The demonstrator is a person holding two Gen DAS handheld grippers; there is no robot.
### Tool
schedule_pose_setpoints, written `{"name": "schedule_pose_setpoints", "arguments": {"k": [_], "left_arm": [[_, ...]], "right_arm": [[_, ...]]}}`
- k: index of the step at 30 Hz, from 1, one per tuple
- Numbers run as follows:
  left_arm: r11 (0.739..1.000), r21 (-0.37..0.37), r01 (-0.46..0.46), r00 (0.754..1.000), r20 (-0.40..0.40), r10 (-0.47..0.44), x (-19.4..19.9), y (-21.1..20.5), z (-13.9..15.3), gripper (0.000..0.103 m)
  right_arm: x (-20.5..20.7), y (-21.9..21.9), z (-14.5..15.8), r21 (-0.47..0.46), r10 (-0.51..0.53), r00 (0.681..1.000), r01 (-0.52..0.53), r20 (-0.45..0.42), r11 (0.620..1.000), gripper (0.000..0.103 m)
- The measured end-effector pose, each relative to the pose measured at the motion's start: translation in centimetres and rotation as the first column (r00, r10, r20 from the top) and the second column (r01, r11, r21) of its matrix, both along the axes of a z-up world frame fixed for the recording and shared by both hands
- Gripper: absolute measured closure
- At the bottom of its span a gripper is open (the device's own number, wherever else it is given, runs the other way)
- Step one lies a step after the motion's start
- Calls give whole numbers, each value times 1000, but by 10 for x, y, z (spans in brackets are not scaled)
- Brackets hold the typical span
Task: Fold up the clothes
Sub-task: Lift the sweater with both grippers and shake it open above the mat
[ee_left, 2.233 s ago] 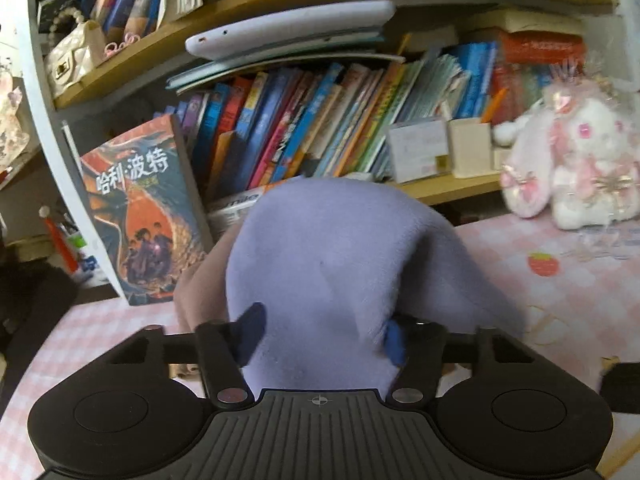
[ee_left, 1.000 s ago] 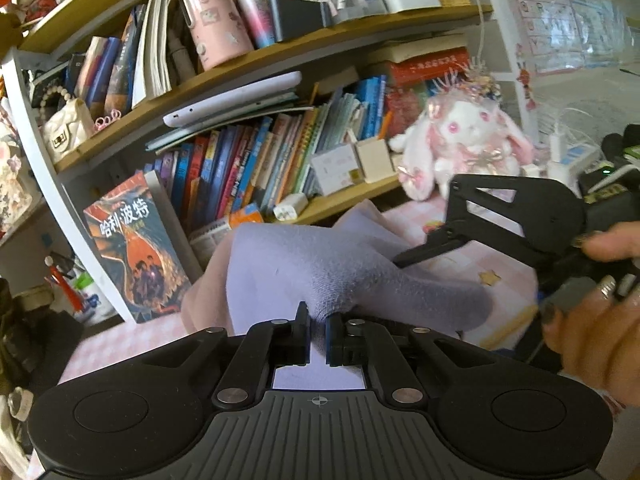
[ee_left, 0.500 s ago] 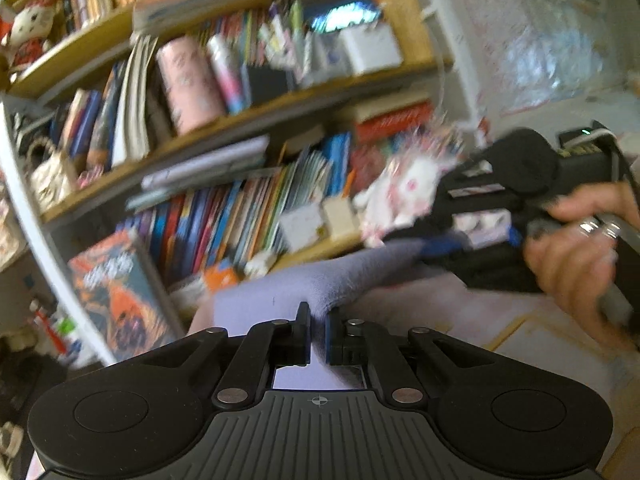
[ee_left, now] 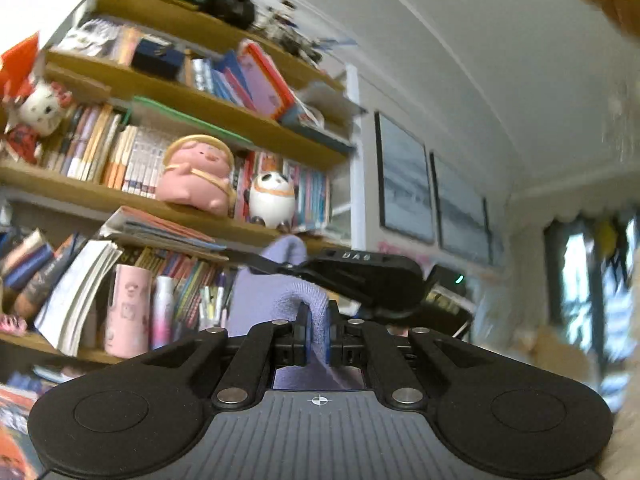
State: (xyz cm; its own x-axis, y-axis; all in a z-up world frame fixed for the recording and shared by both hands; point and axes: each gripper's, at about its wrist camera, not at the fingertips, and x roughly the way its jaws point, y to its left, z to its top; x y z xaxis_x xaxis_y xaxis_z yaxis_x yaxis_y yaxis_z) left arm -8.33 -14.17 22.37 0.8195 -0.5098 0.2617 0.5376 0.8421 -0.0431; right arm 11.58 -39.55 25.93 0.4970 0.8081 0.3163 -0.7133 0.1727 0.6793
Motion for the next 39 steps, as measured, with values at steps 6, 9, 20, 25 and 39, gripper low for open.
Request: {"name": "schedule_pose_setpoints", "arguments": {"k": [6, 9, 20, 25, 39], "left_arm": [[993, 46, -105, 923, -367, 115, 33, 58, -73, 98], [974, 124, -189, 783, -580, 226, 47, 89, -131, 98], [904, 264, -336, 533, -738, 414, 52, 184, -198, 98], [887, 310, -343, 480, -753, 449, 70, 202, -214, 98], [822, 391, -414, 388, -741, 548, 74, 217, -216, 87]], "right_arm": [[19, 82, -41, -200, 54, 987, -84, -153, 976, 92], [32, 132, -107, -377, -1, 948, -125, -318, 918, 92], [16, 263, -195, -617, -36, 916, -239, -399, 750, 89], [1, 259, -205, -698, -91, 922, -217, -376, 683, 60], [-64, 116, -245, -860, -398, 867, -64, -299, 507, 48]]}}
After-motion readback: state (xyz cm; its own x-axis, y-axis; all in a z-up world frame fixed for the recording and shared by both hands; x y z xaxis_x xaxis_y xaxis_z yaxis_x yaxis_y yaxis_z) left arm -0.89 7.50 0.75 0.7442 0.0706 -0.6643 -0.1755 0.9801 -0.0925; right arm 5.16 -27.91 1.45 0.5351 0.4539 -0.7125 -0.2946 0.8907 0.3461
